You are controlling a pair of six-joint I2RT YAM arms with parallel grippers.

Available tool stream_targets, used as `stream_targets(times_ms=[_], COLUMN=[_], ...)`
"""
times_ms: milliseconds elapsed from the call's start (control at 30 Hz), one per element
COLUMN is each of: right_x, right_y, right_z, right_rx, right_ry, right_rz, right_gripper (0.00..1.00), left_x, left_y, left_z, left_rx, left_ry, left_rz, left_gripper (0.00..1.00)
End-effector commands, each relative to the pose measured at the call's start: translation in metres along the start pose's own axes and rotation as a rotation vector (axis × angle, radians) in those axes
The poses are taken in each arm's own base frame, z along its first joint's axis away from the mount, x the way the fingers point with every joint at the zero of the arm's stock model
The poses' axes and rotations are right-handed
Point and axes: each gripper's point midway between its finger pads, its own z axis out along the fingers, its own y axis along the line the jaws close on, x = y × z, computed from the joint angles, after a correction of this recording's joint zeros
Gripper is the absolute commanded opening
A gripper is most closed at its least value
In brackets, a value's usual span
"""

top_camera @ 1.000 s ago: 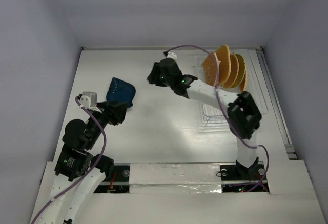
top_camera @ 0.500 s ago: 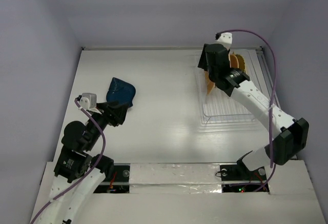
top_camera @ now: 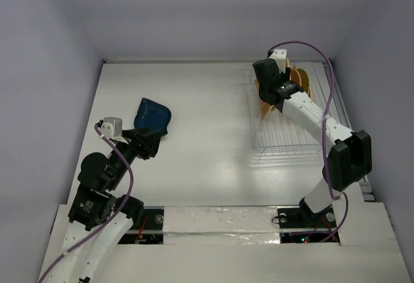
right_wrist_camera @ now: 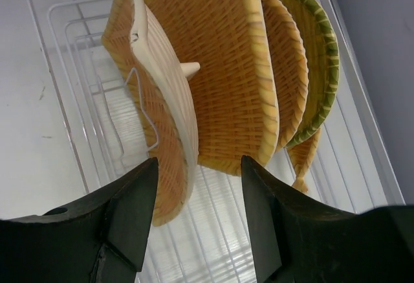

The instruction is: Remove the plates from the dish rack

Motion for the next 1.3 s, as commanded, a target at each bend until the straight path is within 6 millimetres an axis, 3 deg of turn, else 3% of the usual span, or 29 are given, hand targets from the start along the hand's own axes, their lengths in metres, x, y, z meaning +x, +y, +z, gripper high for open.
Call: stream_targets(times_ms=[0,200,567,633,800,1267], right_x=[-0.025,-0.022,-0.017,-0.014,-0.018,-0.050], right_y=[-0.006,0.000,0.005,0.004,0.002,-0.007], right_z=[0.005,0.027,0.042,0.044,0.041,0.019], right_rx=[0.024,0.067,0.111,0.124,0.125,0.161], right_ry=[-0.042,-0.030,-0.012,-0.005,-0.012,-0.073], right_rz=[0.019,-0.038,-0.116,-0.129,-0.127,-0.169], right_gripper=[0.59,0.55,0.47,0.41,0.26,0.00], left_x=[-0.008,-0.008,-0.008,-0.009,-0.009,-0.010], left_y=[-0.003,-0.004,-0.004,-0.004,-0.005,-0.006], left_z=[0.003,0.003,0.002,0.002,0.001,0.001], left_rx=[0.015,0.016,0.018,0.019,0.022,0.026], left_ry=[-0.031,-0.031,-0.035,-0.038,-0.040,-0.043], left_rz=[0.007,0.007,0.007,0.008,0.009,0.010], left_gripper=[0.51,0.51,0.51,0.51,0.51,0.51])
